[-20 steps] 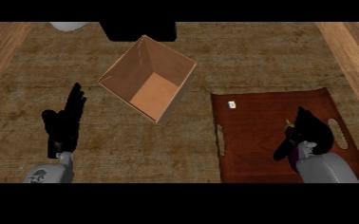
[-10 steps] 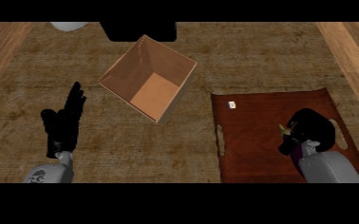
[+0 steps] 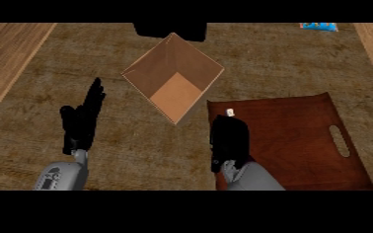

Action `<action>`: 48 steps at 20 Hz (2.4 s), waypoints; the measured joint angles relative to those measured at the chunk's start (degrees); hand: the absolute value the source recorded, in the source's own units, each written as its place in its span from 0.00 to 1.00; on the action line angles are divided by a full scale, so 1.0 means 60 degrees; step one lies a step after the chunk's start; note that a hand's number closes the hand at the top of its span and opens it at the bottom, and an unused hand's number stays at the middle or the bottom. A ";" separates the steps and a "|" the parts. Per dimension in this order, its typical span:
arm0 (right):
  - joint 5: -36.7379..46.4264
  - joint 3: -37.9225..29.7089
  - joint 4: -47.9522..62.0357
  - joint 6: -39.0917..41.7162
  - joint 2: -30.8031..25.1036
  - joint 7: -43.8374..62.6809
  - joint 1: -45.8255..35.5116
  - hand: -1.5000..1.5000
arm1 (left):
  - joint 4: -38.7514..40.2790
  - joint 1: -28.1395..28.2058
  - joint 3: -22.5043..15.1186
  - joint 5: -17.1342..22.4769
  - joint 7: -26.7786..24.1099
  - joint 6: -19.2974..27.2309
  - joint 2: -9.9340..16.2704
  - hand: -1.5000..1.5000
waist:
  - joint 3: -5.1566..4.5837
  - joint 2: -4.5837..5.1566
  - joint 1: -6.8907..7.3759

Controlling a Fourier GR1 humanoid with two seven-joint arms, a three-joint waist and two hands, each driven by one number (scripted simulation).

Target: Pick the eggplant from the tray and place it in the cardboard box

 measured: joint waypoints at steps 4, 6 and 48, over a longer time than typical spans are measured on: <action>-0.0185 0.1470 -0.0157 -0.0352 0.0240 0.0484 -0.0730 1.00 | 0.0124 -0.0210 -0.0168 -0.0108 0.0082 -0.0020 -0.0089 0.50 | 0.0009 0.0013 0.0191; -0.0229 0.2021 -0.0265 -0.0528 0.0297 0.0697 -0.1107 1.00 | 0.0176 -0.0240 -0.0213 -0.0136 0.0106 -0.0022 -0.0119 0.50 | 0.0009 -0.0006 0.0231; -0.0684 0.1035 0.2060 -0.2093 0.0355 0.1690 -0.7640 1.00 | 0.0744 -0.0297 0.0324 -0.0080 -0.0228 0.0136 -0.0049 0.50 | 0.0002 0.0019 -0.0517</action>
